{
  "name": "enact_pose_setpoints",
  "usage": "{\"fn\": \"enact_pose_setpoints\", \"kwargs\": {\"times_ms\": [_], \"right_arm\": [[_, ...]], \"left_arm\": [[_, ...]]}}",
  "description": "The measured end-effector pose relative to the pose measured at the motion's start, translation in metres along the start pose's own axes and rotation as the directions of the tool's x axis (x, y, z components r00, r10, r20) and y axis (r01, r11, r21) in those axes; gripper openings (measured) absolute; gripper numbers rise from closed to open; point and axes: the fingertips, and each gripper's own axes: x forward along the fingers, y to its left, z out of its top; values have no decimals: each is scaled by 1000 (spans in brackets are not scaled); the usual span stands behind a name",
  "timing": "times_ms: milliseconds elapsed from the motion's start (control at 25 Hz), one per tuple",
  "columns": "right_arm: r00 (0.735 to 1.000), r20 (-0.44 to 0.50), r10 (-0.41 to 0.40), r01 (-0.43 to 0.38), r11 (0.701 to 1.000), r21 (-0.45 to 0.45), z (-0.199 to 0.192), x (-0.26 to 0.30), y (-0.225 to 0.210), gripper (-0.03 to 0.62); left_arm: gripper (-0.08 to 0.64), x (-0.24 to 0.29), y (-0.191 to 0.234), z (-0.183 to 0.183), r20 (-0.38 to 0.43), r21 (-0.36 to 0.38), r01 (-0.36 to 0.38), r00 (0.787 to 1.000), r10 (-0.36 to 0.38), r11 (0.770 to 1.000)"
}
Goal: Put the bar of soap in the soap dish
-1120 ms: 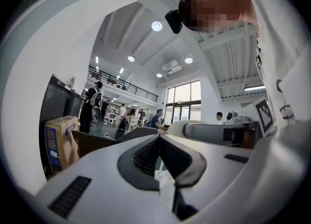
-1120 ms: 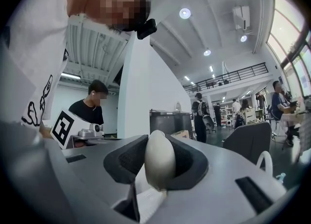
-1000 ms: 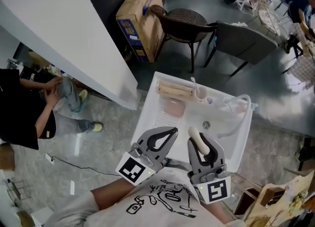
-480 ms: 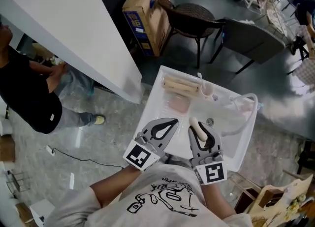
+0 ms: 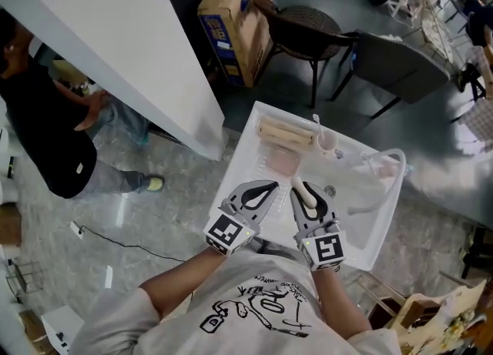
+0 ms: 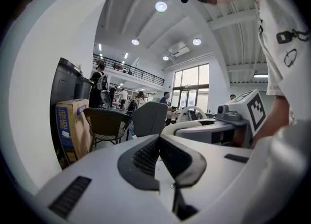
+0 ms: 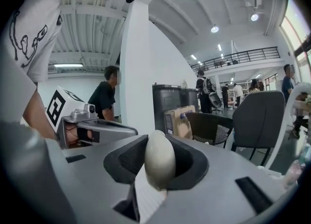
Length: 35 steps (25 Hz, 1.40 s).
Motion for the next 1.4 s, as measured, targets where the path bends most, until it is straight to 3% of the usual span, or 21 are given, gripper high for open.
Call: {"fn": "enact_pose_setpoints", "kwargs": {"times_ms": [480, 760, 1400], "right_arm": [[996, -89, 30, -27, 999, 30, -62, 38, -10, 115], [987, -150, 49, -40, 997, 59, -90, 63, -18, 115], [944, -310, 118, -69, 984, 164, -161, 104, -40, 115]], "left_arm": [[3, 18, 29, -50, -83, 15, -40, 996, 41, 999], [3, 39, 39, -78, -158, 28, -25, 987, 29, 999], [3, 64, 66, -124, -275, 14, -47, 960, 49, 999]]}}
